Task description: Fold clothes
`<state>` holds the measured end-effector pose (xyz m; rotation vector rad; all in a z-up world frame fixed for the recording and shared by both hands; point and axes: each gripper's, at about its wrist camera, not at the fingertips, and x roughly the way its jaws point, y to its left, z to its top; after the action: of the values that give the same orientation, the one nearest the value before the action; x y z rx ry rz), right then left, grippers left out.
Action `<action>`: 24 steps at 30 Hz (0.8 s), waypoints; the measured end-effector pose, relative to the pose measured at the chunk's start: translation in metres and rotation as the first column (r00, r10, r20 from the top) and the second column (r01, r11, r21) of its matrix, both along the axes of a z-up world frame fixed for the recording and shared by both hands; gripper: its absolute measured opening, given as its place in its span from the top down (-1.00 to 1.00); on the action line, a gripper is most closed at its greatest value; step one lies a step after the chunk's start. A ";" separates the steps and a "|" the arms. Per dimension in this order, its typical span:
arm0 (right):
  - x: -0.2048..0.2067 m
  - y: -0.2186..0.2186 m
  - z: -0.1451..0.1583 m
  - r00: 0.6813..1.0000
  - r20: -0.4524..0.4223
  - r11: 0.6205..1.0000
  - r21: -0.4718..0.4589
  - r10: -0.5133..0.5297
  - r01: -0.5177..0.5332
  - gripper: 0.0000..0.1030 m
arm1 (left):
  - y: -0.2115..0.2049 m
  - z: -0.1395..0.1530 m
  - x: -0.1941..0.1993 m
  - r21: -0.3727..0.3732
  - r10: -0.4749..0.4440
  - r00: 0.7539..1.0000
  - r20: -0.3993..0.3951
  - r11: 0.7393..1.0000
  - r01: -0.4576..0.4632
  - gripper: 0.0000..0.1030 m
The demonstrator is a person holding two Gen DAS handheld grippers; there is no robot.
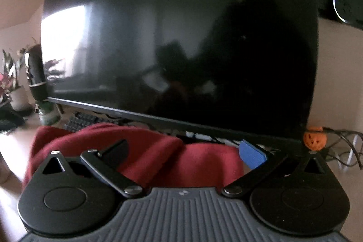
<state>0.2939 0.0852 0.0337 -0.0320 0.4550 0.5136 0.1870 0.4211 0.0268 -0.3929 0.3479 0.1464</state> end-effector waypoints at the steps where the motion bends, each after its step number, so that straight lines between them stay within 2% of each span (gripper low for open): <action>1: 0.001 -0.001 -0.003 1.000 -0.008 1.000 0.001 -0.007 0.007 -1.00 | -0.005 0.009 -0.012 0.025 0.002 0.999 0.049 1.000 -0.003 -1.00; 3: 0.002 -0.005 -0.008 1.000 -0.020 1.000 0.025 -0.008 0.009 -1.00 | -0.015 0.022 -0.029 0.040 -0.063 0.991 0.114 0.997 0.059 -1.00; 4: 0.001 -0.005 -0.008 1.000 -0.014 1.000 0.030 -0.003 0.003 -1.00 | -0.019 0.025 -0.030 0.030 -0.116 0.986 0.119 0.993 0.113 -1.00; 7: -0.008 -0.002 -0.005 0.999 0.023 0.999 0.019 0.044 -0.045 -1.00 | -0.027 0.015 -0.009 -0.020 -0.241 0.967 0.076 0.970 0.244 -1.00; 10: -0.005 0.004 -0.006 0.995 0.040 0.995 -0.013 0.096 -0.096 -1.00 | -0.026 -0.011 0.021 -0.038 -0.208 0.978 -0.009 0.977 0.208 -1.00; 13: 0.011 0.015 -0.019 0.992 -0.025 0.992 -0.035 0.121 -0.122 -1.00 | -0.016 -0.038 0.048 -0.083 -0.160 0.985 -0.072 0.985 0.154 -1.00; 17: 0.035 0.018 -0.051 0.986 -0.135 0.995 0.011 0.095 -0.094 -1.00 | -0.005 -0.056 0.065 -0.114 -0.170 0.983 -0.069 0.980 0.162 -1.00; 21: 0.026 0.015 -0.063 0.993 -0.105 0.997 0.053 0.056 -0.050 -1.00 | 0.009 -0.070 0.078 -0.194 -0.182 0.981 -0.062 0.967 0.167 -1.00; 24: 0.021 0.015 -0.068 0.995 -0.092 0.998 0.064 0.031 -0.025 -1.00 | 0.009 -0.074 0.077 -0.181 -0.196 0.979 -0.052 0.966 0.184 -1.00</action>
<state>0.3146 0.1006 -0.0343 0.0464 0.5299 0.5585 0.2639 0.4302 -0.0470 -0.5273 0.4669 -0.0590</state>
